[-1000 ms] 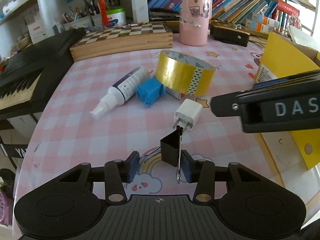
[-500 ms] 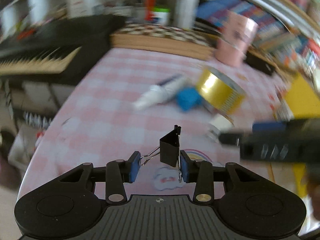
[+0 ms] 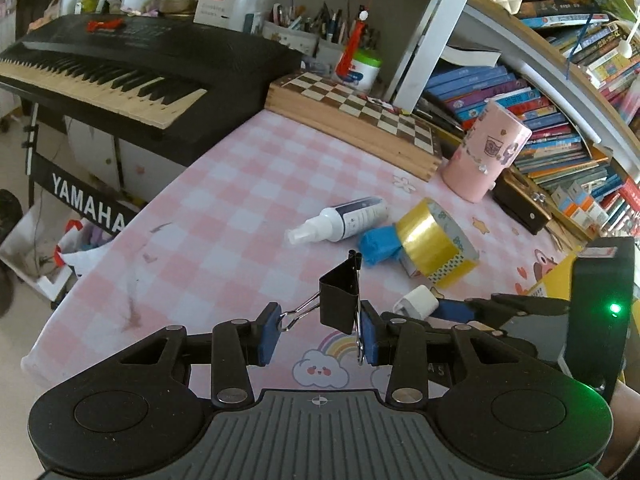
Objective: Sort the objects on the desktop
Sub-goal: 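Grasp the black binder clip with the left tool while the right tool grasps the white charger plug, then lift and carry the clip and plug toward the yellow box with both tools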
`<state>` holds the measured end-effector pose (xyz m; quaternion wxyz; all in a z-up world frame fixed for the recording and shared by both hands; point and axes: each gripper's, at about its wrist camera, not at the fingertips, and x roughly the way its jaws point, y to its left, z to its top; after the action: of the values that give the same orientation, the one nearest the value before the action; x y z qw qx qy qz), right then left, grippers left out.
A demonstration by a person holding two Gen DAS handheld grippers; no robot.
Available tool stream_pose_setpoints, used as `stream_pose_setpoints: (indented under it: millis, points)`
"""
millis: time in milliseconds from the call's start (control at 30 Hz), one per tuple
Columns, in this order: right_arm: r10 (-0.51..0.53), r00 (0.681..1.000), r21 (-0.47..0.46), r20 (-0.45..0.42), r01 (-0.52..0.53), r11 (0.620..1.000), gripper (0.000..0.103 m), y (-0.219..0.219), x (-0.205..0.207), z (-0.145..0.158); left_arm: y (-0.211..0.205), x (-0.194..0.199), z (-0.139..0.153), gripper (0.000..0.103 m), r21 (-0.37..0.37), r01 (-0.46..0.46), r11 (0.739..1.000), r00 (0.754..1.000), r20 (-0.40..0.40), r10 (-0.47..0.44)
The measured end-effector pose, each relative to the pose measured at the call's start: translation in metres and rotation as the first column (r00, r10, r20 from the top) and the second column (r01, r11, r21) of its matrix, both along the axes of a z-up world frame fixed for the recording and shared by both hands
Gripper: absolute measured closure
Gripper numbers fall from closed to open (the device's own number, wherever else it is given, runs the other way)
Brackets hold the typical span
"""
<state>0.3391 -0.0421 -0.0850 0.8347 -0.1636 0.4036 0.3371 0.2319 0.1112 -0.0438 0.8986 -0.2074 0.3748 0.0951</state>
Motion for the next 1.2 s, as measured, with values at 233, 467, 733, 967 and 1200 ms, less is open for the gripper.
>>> stream_pose_setpoints:
  millis: [233,467,733,967,1200]
  points:
    - [-0.063,0.997,0.085,-0.040,0.066,0.994,0.060,-0.022,-0.018,0.029,-0.004,-0.009,0.012,0.064,-0.004,0.022,1.000,0.999,0.036,-0.022]
    - [-0.164,0.986,0.183,-0.038,0.168,0.969,0.060,-0.053,-0.046,0.071,-0.014,-0.019,0.033,0.064,-0.022,0.105,0.994,0.992,0.067,-0.104]
    - [-0.285,0.956,0.224,-0.072,0.294,0.929,0.060,-0.081,-0.094,0.090,-0.029,-0.053,0.052,0.064,-0.001,0.200,0.980,0.973,0.115,-0.198]
    - [-0.316,0.946,0.207,-0.067,0.323,0.924,0.060,-0.079,-0.144,0.088,-0.031,-0.093,0.055,0.064,0.021,0.249,0.968,0.961,0.121,-0.250]
    - [-0.363,0.930,0.205,-0.056,0.367,0.907,0.060,-0.078,-0.201,0.087,-0.031,-0.145,0.055,0.064,0.039,0.283,0.958,0.950,0.122,-0.286]
